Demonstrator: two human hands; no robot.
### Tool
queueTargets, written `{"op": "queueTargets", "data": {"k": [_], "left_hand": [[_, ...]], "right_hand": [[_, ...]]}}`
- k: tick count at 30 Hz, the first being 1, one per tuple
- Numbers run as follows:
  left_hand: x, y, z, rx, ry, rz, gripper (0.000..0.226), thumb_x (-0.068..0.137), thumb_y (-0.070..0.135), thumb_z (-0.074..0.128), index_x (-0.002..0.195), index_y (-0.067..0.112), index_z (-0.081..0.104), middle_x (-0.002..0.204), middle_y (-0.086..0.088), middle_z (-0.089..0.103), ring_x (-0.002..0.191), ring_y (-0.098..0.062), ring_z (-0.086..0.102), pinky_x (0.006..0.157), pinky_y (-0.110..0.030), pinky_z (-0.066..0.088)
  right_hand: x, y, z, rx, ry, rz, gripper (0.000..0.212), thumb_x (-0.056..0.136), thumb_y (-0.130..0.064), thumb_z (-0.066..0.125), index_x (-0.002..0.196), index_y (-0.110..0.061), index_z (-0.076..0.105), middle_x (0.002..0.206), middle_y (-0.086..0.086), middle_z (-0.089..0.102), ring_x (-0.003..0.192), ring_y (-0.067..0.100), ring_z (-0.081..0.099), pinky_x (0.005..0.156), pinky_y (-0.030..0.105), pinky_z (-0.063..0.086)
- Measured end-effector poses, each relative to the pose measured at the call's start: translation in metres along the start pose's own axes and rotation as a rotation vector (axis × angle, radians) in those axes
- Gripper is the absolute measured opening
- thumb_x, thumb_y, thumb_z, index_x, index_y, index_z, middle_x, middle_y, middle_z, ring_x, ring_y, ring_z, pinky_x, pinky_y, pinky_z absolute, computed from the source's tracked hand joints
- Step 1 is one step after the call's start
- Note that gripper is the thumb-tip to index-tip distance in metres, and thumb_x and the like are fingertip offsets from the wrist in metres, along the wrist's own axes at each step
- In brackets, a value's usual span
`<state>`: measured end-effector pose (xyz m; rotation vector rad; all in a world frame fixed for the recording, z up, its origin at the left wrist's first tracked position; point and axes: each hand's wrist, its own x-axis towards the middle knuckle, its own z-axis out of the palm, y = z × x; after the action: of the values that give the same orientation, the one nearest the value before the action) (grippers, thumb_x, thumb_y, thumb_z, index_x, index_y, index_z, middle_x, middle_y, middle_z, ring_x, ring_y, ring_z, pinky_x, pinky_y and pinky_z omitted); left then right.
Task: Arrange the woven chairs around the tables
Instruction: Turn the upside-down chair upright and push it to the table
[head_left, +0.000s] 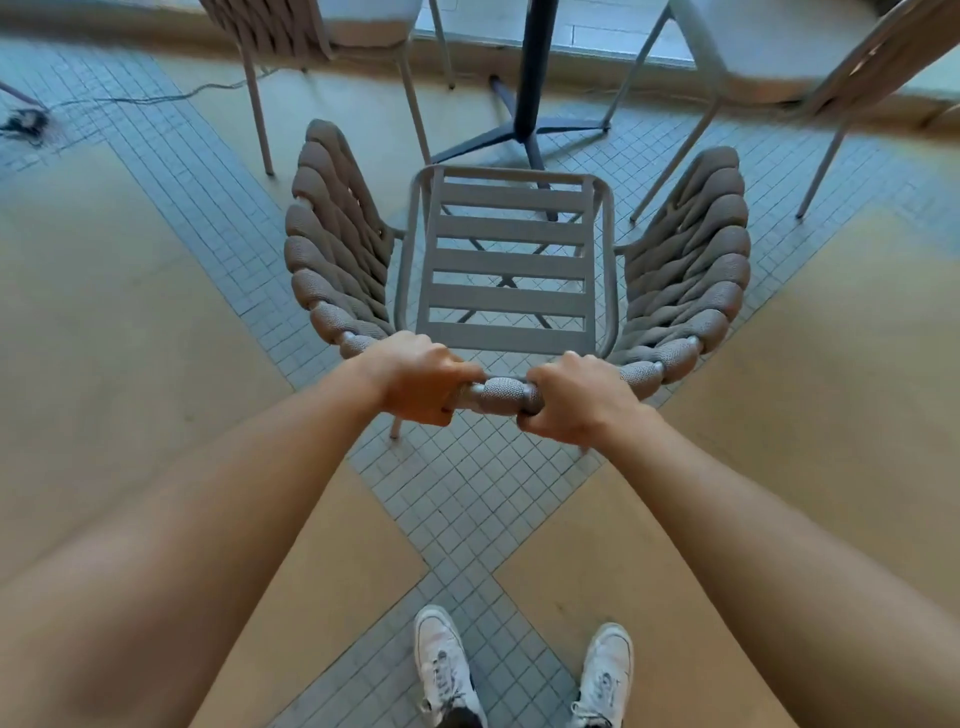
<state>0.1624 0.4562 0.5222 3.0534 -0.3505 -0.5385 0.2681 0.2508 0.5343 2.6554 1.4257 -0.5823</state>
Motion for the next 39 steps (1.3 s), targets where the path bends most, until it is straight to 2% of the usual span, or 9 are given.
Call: {"op": "queueTargets", "data": {"k": [4, 7, 13, 15, 21, 27, 30, 35, 39], "left_hand": [[-0.001, 0.005, 0.007, -0.037, 0.157, -0.134, 0.053, 0.080, 0.055, 0.058, 0.131, 0.041, 0.052, 0.101, 0.010, 0.071, 0.079, -0.019, 0.070, 0.058, -0.028, 0.049], [0.005, 0.006, 0.009, -0.021, 0.183, -0.171, 0.057, 0.077, 0.077, 0.047, 0.115, 0.038, 0.065, 0.088, 0.010, 0.071, 0.070, -0.016, 0.067, 0.060, -0.031, 0.055], [0.021, -0.017, -0.001, 0.021, 0.193, -0.162, 0.073, 0.074, 0.092, 0.032, 0.096, 0.034, 0.069, 0.077, 0.012, 0.068, 0.063, -0.014, 0.065, 0.063, -0.032, 0.056], [0.030, -0.027, -0.005, 0.017, 0.191, -0.167, 0.074, 0.072, 0.094, 0.032, 0.091, 0.033, 0.069, 0.073, 0.012, 0.067, 0.061, -0.013, 0.064, 0.062, -0.031, 0.056], [0.057, -0.052, -0.014, 0.005, 0.217, -0.182, 0.079, 0.068, 0.098, 0.028, 0.086, 0.033, 0.068, 0.067, 0.012, 0.063, 0.057, -0.014, 0.060, 0.059, -0.029, 0.053], [0.091, -0.081, -0.027, 0.012, 0.221, -0.179, 0.076, 0.070, 0.097, 0.029, 0.086, 0.034, 0.069, 0.064, 0.012, 0.062, 0.053, -0.012, 0.058, 0.057, -0.029, 0.053], [0.107, -0.098, -0.032, -0.002, 0.221, -0.185, 0.078, 0.068, 0.098, 0.028, 0.087, 0.035, 0.070, 0.065, 0.012, 0.064, 0.055, -0.012, 0.060, 0.056, -0.027, 0.051], [0.132, -0.126, -0.046, 0.019, 0.215, -0.183, 0.078, 0.066, 0.099, 0.029, 0.087, 0.036, 0.070, 0.066, 0.012, 0.066, 0.059, -0.012, 0.063, 0.055, -0.026, 0.041], [0.150, -0.142, -0.058, 0.041, 0.193, -0.184, 0.080, 0.064, 0.098, 0.026, 0.091, 0.037, 0.070, 0.070, 0.013, 0.067, 0.063, -0.011, 0.064, 0.056, -0.026, 0.038]], "right_hand": [[0.011, 0.020, -0.008, -0.121, -0.025, -0.027, 0.059, 0.069, -0.083, 0.049, 0.089, -0.030, 0.063, 0.076, -0.005, 0.058, 0.071, 0.024, 0.064, 0.057, 0.031, 0.042], [0.015, 0.020, -0.005, -0.182, -0.017, -0.025, 0.060, 0.067, -0.082, 0.040, 0.081, -0.029, 0.064, 0.067, -0.006, 0.054, 0.060, 0.023, 0.059, 0.054, 0.029, 0.044], [0.037, 0.025, -0.015, -0.209, -0.038, 0.000, 0.058, 0.064, -0.083, 0.041, 0.075, -0.029, 0.060, 0.060, -0.007, 0.041, 0.055, 0.021, 0.051, 0.053, 0.029, 0.037], [0.048, 0.028, -0.018, -0.188, -0.033, 0.004, 0.057, 0.063, -0.083, 0.041, 0.072, -0.030, 0.057, 0.059, -0.008, 0.040, 0.054, 0.021, 0.050, 0.052, 0.030, 0.037], [0.081, 0.049, -0.030, -0.184, -0.001, -0.019, 0.062, 0.062, -0.083, 0.039, 0.075, -0.028, 0.066, 0.057, -0.008, 0.045, 0.050, 0.018, 0.048, 0.051, 0.029, 0.036], [0.117, 0.071, -0.048, -0.174, -0.006, -0.025, 0.060, 0.060, -0.085, 0.035, 0.072, -0.030, 0.056, 0.061, -0.008, 0.046, 0.056, 0.019, 0.051, 0.053, 0.030, 0.035], [0.135, 0.080, -0.056, -0.157, 0.000, -0.005, 0.064, 0.061, -0.083, 0.037, 0.078, -0.029, 0.065, 0.062, -0.008, 0.049, 0.058, 0.020, 0.054, 0.053, 0.029, 0.035], [0.165, 0.091, -0.068, -0.123, 0.003, 0.012, 0.065, 0.060, -0.083, 0.038, 0.079, -0.028, 0.068, 0.063, -0.007, 0.048, 0.062, 0.022, 0.058, 0.057, 0.031, 0.041], [0.184, 0.103, -0.074, -0.106, 0.021, 0.008, 0.063, 0.060, -0.083, 0.040, 0.074, -0.027, 0.065, 0.059, -0.008, 0.047, 0.052, 0.018, 0.048, 0.052, 0.030, 0.034]]}}
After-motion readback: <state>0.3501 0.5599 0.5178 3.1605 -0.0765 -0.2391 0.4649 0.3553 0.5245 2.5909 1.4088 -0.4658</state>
